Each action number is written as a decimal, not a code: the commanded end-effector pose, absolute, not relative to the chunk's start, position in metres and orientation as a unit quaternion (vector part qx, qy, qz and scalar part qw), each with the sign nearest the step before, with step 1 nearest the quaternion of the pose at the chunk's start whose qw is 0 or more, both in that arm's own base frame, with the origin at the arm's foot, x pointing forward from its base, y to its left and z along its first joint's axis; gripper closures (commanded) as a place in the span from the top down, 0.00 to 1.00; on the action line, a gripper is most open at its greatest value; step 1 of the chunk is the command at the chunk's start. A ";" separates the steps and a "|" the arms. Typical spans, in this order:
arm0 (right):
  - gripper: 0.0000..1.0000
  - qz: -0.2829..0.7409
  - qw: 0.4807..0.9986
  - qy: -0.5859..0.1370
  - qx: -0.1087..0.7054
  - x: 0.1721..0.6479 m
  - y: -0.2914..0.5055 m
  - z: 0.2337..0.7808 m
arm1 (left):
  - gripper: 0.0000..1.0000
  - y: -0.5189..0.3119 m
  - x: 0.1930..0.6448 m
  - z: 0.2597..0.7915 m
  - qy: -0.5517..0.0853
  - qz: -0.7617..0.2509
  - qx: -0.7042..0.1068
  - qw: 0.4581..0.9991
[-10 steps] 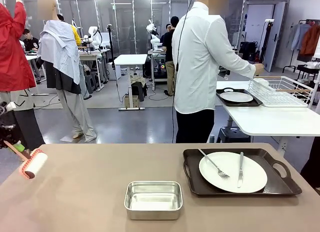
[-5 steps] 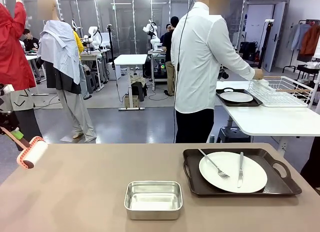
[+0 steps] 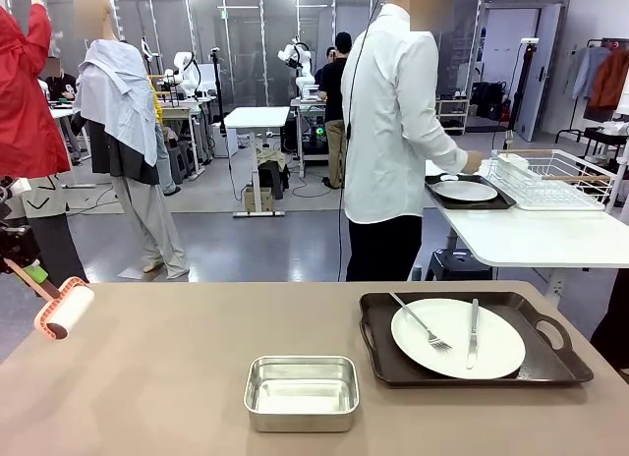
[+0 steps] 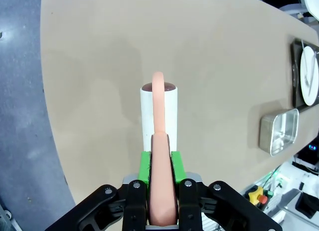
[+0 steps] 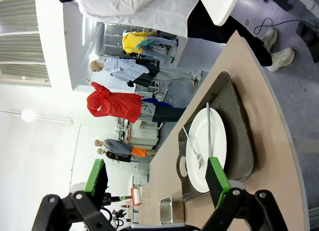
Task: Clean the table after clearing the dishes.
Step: Place the Lint Roller back on top of the Airtight Container.
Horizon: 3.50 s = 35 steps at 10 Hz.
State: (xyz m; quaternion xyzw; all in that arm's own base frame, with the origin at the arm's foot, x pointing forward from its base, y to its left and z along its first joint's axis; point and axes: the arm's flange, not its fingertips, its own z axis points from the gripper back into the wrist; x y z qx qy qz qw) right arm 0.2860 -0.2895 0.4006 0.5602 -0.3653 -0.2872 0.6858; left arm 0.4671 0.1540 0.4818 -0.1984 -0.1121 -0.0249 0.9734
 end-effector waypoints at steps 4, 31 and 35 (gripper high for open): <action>1.00 -0.289 0.679 -0.370 0.564 0.285 -0.289 0.404 | 0.21 0.154 0.468 0.484 -0.114 -0.025 -0.198 0.973; 1.00 -0.289 0.679 -0.370 0.564 0.285 -0.289 0.404 | 0.21 -0.379 0.402 0.487 -0.005 -0.742 -0.054 0.668; 1.00 -0.289 0.679 -0.370 0.564 0.285 -0.289 0.404 | 0.21 -0.385 0.432 0.455 0.011 -0.720 -0.056 0.691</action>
